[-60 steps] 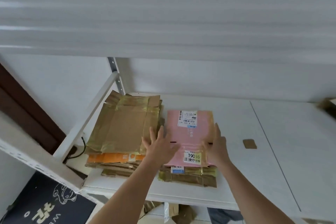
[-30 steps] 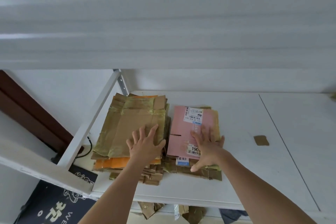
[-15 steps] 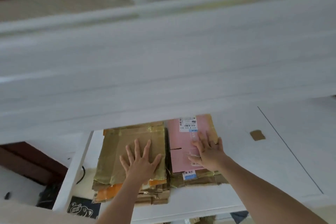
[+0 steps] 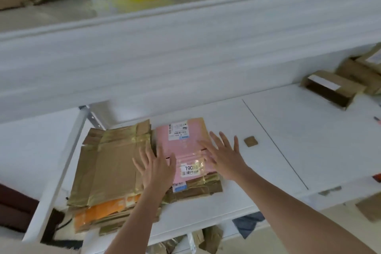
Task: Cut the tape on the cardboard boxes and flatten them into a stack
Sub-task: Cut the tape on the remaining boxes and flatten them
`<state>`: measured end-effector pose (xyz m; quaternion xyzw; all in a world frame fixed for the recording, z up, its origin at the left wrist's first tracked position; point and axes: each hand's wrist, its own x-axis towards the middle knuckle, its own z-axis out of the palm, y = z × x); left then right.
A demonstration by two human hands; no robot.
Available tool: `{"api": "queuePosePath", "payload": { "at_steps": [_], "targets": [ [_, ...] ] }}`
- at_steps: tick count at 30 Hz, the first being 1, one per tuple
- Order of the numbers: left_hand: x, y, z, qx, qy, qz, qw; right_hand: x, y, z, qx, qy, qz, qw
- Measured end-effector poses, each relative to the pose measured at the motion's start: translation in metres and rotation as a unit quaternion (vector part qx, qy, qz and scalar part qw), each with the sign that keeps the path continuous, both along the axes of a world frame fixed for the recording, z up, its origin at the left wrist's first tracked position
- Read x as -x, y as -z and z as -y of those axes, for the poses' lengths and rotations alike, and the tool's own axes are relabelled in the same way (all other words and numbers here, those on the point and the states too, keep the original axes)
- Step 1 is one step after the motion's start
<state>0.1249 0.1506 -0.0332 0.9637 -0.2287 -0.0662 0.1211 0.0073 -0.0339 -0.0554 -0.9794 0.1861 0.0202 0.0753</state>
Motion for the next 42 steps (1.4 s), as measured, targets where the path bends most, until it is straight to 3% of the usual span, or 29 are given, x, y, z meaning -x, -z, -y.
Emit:
{"api": "queuePosePath", "payload": {
  "at_steps": [5,13,18,30,34,42],
  "targets": [
    [0.082,-0.012,0.082,0.028,0.055,-0.012,0.998,0.093,-0.009,0.066,-0.013,0.046,0.012,0.999],
    [0.229,-0.024,0.244,-0.011,0.201,-0.03,0.979,0.273,-0.027,0.206,-0.07,0.179,0.026,0.981],
    [0.28,-0.029,0.329,-0.027,0.26,-0.024,0.965,0.337,-0.036,0.276,-0.071,0.245,0.045,0.966],
    [0.307,-0.01,0.552,-0.076,0.337,-0.045,0.937,0.378,-0.028,0.439,-0.089,0.347,0.053,0.932],
    [0.322,-0.014,0.618,-0.045,0.363,-0.054,0.929,0.398,-0.035,0.499,-0.085,0.389,0.078,0.914],
    [0.306,0.005,0.661,-0.061,0.276,-0.116,0.952,0.35,-0.031,0.563,-0.138,0.334,0.069,0.93]
  ]
}}
